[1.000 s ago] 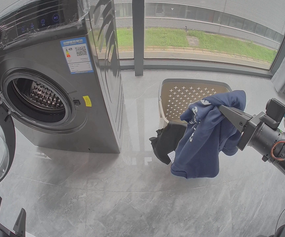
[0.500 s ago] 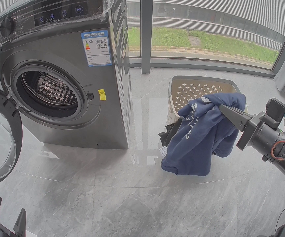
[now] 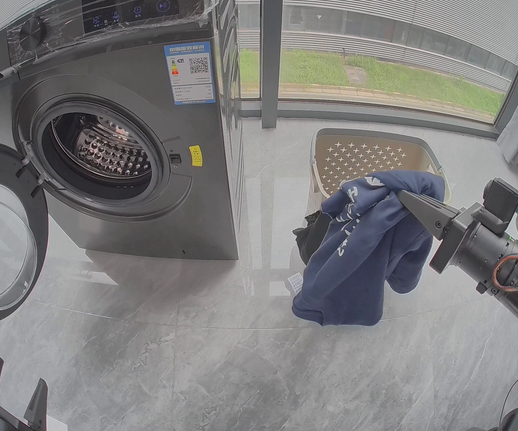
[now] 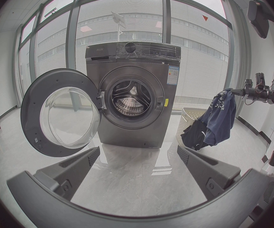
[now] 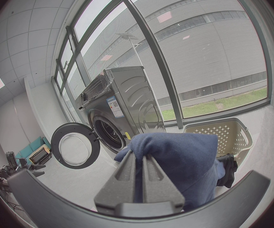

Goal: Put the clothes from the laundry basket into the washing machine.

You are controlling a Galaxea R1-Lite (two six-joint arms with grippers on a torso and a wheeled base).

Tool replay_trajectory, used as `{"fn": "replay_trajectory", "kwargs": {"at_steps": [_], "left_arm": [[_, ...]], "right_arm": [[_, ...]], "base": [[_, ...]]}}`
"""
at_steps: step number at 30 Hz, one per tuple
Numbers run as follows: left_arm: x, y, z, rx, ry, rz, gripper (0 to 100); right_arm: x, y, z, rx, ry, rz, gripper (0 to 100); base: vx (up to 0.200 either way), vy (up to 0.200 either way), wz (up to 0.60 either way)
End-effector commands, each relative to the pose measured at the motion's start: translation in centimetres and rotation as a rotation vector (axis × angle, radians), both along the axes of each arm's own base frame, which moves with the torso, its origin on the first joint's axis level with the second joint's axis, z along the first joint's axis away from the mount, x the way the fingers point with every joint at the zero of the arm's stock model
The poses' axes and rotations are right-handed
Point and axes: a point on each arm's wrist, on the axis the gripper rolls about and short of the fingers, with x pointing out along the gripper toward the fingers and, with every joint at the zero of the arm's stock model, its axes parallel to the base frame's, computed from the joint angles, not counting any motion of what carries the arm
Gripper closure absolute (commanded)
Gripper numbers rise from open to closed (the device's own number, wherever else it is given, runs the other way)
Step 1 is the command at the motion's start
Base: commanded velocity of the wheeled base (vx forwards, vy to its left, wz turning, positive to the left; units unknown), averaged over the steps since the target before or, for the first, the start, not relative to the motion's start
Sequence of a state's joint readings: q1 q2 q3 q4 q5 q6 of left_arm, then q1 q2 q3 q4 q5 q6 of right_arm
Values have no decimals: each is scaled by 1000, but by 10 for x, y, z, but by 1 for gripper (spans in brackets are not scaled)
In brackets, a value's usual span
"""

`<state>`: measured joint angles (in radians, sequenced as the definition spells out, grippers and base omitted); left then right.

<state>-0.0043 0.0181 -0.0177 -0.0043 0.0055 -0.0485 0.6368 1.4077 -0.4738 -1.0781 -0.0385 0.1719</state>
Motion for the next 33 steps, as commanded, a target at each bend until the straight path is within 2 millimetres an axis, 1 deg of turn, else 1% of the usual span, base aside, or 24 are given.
{"fn": "replay_trajectory", "kwargs": {"at_steps": [1,24,33], "left_arm": [[0,0,-5,-1,-1,0,0],[0,0,-5,-1,-1,0,0],[0,0,-5,-1,-2,0,0]], "right_arm": [[0,0,0,0,0,0,100],[0,0,0,0,0,0,100],[0,0,0,0,2,0,100]], "base": [[0,200,0],[0,200,0],[0,0,0]]}}
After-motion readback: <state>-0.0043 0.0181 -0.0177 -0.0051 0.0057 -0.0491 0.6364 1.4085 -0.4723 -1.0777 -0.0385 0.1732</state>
